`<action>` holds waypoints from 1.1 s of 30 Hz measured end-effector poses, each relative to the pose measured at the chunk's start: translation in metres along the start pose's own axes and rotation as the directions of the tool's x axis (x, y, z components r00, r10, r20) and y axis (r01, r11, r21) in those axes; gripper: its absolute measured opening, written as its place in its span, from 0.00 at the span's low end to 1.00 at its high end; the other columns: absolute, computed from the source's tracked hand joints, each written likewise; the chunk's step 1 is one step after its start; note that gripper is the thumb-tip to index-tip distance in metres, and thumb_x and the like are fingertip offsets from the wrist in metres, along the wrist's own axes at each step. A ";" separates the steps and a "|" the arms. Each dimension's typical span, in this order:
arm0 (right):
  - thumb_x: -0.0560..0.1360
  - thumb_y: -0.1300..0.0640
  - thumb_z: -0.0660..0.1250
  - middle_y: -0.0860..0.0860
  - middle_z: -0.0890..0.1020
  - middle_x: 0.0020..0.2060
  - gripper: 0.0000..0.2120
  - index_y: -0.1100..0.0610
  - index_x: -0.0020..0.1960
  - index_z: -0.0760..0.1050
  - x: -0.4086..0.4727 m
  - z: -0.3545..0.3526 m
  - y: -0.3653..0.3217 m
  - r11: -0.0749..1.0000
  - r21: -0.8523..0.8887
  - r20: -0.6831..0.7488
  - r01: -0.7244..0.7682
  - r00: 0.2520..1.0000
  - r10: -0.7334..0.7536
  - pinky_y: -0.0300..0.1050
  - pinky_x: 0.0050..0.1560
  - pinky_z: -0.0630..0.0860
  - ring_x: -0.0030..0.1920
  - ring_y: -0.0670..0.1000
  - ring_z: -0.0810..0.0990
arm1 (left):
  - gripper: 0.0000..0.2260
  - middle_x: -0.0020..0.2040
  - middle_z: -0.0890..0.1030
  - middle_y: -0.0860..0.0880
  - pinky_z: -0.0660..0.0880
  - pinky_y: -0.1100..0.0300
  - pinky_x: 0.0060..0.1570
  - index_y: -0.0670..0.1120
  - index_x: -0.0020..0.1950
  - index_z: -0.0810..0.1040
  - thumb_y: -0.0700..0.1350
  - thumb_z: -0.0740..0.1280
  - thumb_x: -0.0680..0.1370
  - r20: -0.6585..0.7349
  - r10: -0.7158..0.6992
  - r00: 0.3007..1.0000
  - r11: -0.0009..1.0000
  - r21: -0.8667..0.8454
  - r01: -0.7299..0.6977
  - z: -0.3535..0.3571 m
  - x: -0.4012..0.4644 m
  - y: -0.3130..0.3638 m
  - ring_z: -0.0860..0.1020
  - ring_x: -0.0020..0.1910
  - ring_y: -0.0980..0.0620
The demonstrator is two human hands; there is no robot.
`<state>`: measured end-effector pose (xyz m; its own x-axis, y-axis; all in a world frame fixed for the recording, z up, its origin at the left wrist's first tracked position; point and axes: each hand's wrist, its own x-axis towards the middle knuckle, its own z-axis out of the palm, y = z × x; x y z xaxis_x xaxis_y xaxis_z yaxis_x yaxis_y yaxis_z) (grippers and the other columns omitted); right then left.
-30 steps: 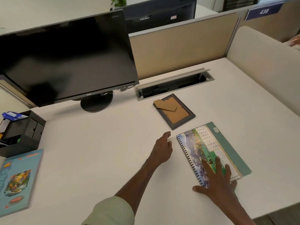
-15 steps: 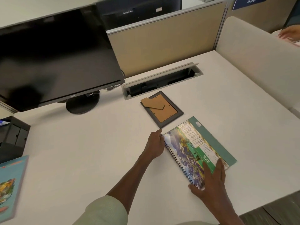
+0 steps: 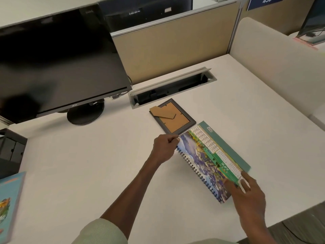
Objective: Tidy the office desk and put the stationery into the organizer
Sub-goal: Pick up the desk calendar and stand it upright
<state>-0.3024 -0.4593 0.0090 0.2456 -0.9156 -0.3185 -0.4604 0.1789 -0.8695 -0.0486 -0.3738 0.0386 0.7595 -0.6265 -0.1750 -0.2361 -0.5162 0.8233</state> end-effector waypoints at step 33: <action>0.72 0.57 0.68 0.63 0.75 0.59 0.14 0.60 0.57 0.74 0.132 -0.088 -0.092 0.705 0.483 0.420 -0.519 0.844 0.334 0.61 0.47 0.80 0.56 0.68 0.77 | 0.30 0.38 0.86 0.47 0.80 0.54 0.39 0.33 0.43 0.81 0.64 0.69 0.72 0.094 -0.141 0.986 0.963 -0.218 0.158 0.018 0.068 0.100 0.84 0.38 0.49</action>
<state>-0.3029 -0.6285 0.0802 0.4114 -0.5620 -0.7176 -0.0397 0.7755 -0.6301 -0.0313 -0.4787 0.0987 0.7246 -0.5999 -0.3391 0.0249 -0.4689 0.8829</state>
